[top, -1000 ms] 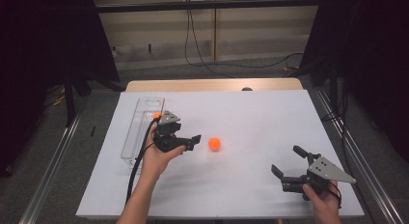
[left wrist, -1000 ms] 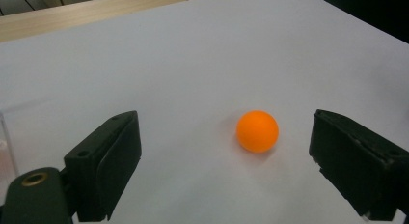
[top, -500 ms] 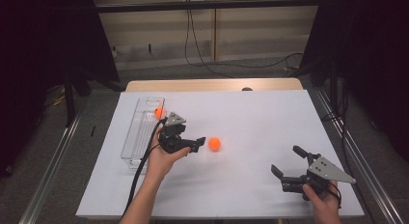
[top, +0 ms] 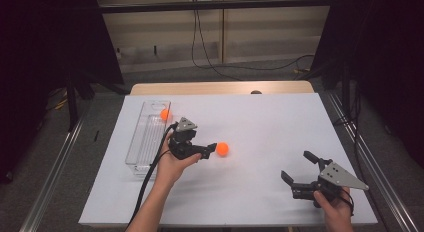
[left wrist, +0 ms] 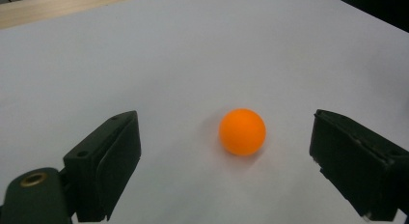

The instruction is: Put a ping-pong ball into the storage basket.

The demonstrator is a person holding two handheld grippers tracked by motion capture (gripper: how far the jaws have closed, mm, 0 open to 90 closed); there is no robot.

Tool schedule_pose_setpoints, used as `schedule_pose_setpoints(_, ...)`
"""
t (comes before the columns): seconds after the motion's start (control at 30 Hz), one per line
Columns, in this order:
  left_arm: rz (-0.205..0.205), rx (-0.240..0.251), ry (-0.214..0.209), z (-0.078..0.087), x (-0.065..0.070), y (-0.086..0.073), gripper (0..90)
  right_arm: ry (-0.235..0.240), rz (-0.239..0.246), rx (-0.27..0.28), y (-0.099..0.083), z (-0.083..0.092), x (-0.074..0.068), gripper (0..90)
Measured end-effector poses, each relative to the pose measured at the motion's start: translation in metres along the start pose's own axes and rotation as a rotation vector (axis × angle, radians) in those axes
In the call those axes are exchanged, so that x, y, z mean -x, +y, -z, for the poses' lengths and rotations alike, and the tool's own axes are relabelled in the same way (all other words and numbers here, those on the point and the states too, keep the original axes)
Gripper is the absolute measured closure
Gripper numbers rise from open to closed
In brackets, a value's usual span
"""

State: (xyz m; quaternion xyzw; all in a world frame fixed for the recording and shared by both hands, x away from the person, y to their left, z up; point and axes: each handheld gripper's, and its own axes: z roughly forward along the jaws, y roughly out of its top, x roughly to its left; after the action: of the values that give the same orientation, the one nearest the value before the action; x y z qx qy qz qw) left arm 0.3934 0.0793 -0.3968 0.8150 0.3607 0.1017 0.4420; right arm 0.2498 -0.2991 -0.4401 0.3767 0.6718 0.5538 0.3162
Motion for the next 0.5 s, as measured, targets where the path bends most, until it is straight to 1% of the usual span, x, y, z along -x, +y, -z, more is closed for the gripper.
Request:
schedule_pose_setpoints(0.03,-0.011,-0.008,0.001,0.0,0.0,0.0,11.0,0.0,0.0,0.0,0.0,0.0,0.0,0.6)
schedule_pose_setpoints(0.07,-0.001,-0.006,-0.004,-0.002,0.001,0.0,11.0,0.0,-0.001,-0.001,0.0,0.0,0.0,0.6)
schedule_pose_setpoints(0.13,-0.01,-0.01,-0.004,-0.003,0.002,0.0,11.0,0.0,-0.001,-0.001,0.0,0.0,0.0,0.6)
schedule_pose_setpoints(0.5,-0.018,-0.024,-0.012,-0.012,0.006,-0.002,11.0,-0.001,0.0,0.0,0.0,0.0,0.0,0.6)
